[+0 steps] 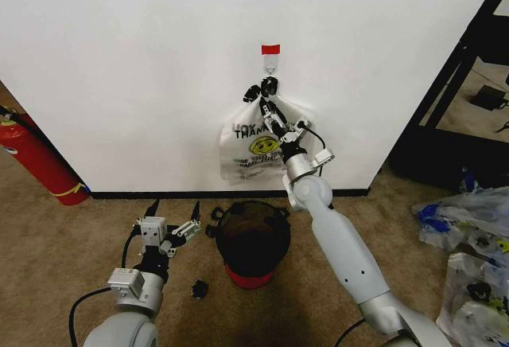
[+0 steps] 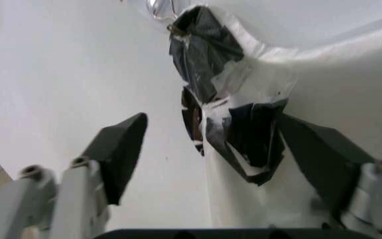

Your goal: Pick up the garbage bag from the wall and place it over the trash bin.

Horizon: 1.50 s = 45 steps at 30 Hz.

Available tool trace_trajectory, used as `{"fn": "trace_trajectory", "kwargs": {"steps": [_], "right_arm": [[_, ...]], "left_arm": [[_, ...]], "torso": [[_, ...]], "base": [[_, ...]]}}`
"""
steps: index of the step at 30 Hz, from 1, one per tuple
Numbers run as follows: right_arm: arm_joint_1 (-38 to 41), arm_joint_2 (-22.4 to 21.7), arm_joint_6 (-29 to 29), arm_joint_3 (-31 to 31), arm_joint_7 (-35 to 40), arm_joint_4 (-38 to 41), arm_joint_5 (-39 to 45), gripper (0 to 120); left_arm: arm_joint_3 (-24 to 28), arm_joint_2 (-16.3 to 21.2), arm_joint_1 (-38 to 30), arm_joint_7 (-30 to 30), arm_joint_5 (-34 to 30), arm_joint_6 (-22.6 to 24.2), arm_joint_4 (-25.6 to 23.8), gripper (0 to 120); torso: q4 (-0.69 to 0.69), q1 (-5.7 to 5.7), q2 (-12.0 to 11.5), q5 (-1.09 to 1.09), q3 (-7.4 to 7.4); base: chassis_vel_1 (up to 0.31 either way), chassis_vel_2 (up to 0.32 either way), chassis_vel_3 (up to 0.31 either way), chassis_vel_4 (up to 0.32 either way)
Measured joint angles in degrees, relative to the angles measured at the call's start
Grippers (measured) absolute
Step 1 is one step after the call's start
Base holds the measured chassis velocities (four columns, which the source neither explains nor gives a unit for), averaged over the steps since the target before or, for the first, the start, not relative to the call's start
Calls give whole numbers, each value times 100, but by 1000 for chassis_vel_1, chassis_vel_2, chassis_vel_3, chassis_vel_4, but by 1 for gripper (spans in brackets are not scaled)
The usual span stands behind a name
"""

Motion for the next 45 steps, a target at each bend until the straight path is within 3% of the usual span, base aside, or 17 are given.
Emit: {"fn": "trace_trajectory", "kwargs": {"steps": [2, 3, 5, 10, 15, 16, 18, 21, 45], "right_arm": [[0, 2, -3, -2, -4, -2, -4, 77], [2, 7, -14, -11, -17, -16, -20, 64], [16, 18, -28, -20, -25, -46, -45, 57], [50, 31, -73, -42, -26, -134, -99, 54], [43, 33, -109, -38, -24, -258, -369, 69], [49, 19, -77, -11, -25, -376, -685, 86], [68, 9, -63, 2, -55, -400, -729, 94], [85, 7, -54, 20, -95, -416, -745, 91], [130, -37, -35, 80, -210, -393, -795, 5]], "left_arm": [[-1, -2, 2, 0, 3, -5, 0, 100], [-3, -7, 10, -2, 14, -24, 0, 100], [-8, -12, 22, -5, 27, -45, 2, 100], [-8, -34, 30, -9, 44, -83, 19, 100], [-3, -43, 26, -11, 52, -134, 86, 100], [6, -28, -11, -13, 52, -148, 148, 100], [15, -26, -37, -13, 52, -148, 177, 100], [15, -22, -57, -13, 52, -148, 202, 100], [21, -31, -95, -12, 59, -181, 255, 100]], "torso": [[0, 0, 0, 0, 0], [0, 0, 0, 0, 0], [0, 0, 0, 0, 0], [0, 0, 0, 0, 0], [0, 0, 0, 0, 0], [0, 0, 0, 0, 0], [0, 0, 0, 0, 0], [0, 0, 0, 0, 0], [1, 0, 0, 0, 0]], "base": [[0, 0, 0, 0], [0, 0, 0, 0], [0, 0, 0, 0], [0, 0, 0, 0], [0, 0, 0, 0], [0, 0, 0, 0], [0, 0, 0, 0], [0, 0, 0, 0], [0, 0, 0, 0]]}}
